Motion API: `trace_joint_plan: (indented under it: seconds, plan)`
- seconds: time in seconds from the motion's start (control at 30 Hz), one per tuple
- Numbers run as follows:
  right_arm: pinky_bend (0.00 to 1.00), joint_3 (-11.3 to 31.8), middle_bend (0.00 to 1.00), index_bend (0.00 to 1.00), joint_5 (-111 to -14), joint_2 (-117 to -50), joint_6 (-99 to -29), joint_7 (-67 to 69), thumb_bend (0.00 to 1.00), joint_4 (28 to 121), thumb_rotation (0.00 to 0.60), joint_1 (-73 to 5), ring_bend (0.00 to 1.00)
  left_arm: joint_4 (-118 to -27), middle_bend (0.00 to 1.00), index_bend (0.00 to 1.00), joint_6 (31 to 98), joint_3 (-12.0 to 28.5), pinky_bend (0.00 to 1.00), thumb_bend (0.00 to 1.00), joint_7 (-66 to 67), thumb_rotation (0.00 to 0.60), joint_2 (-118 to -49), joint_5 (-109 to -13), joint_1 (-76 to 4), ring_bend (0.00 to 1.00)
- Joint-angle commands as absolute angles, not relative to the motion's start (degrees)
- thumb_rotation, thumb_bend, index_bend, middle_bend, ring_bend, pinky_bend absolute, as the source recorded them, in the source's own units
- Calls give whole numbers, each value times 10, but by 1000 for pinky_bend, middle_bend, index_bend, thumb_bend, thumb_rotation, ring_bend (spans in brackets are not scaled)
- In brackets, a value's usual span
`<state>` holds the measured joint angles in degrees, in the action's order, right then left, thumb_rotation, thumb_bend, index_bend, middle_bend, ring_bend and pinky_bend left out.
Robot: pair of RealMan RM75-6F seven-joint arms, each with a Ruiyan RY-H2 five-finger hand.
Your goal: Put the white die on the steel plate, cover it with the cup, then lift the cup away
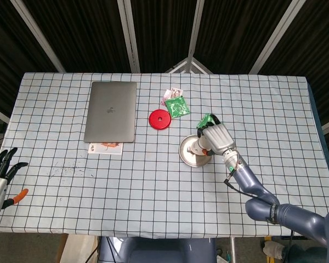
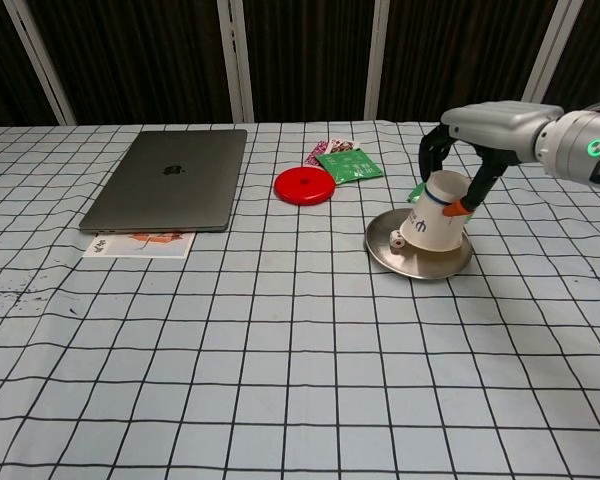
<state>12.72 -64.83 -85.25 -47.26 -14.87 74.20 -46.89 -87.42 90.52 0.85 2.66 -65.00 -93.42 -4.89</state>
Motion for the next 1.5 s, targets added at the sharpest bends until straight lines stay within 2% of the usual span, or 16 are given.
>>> trace_joint_plan:
  seconds: [0.03, 0.47, 1.5]
  plan:
    - [0, 128, 504, 484, -646, -848, -476, -152, 344, 747, 600, -469, 268, -875, 0, 263, 905, 9, 128, 274, 28, 600, -650, -933, -49, 0]
    - [0, 125, 504, 484, -640, -843, -483, -163, 345, 774, 600, -472, 268, -882, 0, 263, 901, 9, 128, 275, 40, 600, -652, -930, -49, 0]
    - [0, 116, 504, 484, -658, -897, -481, -143, 345, 710, 600, -489, 268, -889, 0, 272, 890, 10, 128, 275, 55, 600, -656, -924, -53, 0]
